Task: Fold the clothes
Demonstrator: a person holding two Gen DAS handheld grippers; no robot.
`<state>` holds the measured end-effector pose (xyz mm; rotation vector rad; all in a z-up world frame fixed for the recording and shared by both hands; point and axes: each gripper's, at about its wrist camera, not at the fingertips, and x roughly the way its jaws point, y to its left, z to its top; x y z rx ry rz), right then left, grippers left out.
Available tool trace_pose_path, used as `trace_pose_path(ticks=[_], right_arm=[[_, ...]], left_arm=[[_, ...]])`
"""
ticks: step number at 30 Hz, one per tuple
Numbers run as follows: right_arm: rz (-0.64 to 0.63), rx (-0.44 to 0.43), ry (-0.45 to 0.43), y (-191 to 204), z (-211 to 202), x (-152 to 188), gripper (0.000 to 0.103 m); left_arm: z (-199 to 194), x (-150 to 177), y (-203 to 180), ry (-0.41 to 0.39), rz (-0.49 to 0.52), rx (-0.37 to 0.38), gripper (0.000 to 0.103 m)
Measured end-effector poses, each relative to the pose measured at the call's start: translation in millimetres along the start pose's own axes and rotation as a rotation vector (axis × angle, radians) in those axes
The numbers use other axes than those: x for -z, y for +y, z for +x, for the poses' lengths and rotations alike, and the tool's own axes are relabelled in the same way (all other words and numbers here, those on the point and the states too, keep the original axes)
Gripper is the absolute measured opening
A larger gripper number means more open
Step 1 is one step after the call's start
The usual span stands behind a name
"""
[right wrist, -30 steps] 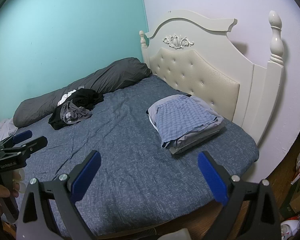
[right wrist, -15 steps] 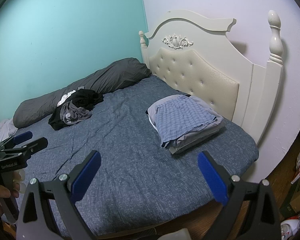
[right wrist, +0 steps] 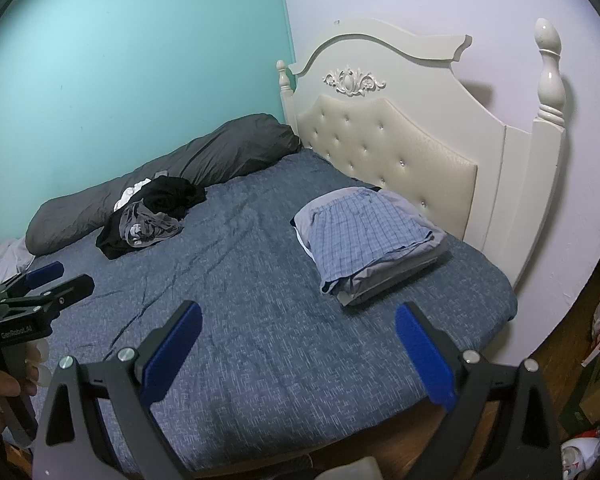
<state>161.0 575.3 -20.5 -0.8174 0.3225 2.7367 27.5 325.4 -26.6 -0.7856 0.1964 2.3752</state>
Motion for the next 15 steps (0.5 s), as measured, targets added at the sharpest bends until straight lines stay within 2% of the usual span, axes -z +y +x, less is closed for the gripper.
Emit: trace_pose_path(ticks=[15], right_arm=[[0.002, 0.002, -0.002, -0.1, -0.5, -0.9, 0.098]], left_arm=[[-0.8, 0.2, -0.6, 0.000, 0.000, 0.005, 0.103]])
